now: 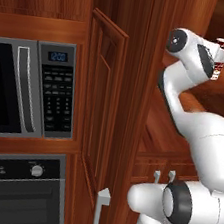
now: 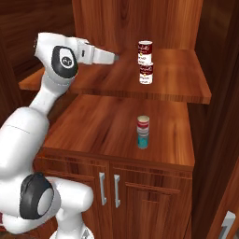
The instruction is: Stack two cans on top of the other two cans in the cabinet.
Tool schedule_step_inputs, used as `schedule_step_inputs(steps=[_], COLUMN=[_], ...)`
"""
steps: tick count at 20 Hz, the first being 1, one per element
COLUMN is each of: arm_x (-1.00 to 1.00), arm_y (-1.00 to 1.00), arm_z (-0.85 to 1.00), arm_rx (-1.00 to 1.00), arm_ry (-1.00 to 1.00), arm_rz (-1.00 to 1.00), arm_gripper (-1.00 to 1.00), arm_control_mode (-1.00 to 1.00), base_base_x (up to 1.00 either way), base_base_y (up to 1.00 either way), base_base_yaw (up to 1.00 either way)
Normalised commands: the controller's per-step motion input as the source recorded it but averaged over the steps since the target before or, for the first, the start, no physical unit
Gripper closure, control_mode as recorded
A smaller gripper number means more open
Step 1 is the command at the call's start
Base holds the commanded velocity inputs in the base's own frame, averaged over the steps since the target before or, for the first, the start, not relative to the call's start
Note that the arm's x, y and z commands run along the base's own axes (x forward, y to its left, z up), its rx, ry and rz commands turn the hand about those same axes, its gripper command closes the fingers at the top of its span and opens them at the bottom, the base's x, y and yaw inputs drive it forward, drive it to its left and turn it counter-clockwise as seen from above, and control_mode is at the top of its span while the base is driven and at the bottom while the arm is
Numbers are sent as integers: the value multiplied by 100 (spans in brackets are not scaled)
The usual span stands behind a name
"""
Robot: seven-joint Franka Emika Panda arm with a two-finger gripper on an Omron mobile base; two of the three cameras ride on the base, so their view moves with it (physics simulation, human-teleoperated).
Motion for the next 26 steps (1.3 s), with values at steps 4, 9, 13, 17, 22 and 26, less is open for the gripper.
schedule_step_inputs(steps=[4, 9, 13, 17, 22, 26], arm_x=[-56, -56, -64, -71, -74, -81], arm_y=[19, 33, 39, 37, 30, 16], arm_z=[-2, 0, -1, -2, -7, -19], arm_rx=[0, 0, 4, 8, 10, 6], arm_ry=[9, 15, 10, 4, 2, 0], arm_rz=[52, 40, 24, 12, 3, 0], arm_gripper=[-100, -100, -100, -100, -100, -100], arm_control_mode=[-100, -100, -100, -100, -100, -100], base_base_x=[0, 0, 0, 0, 0, 0], base_base_y=[0, 0, 0, 0, 0, 0], base_base_yaw=[0, 0, 0, 0, 0, 0])
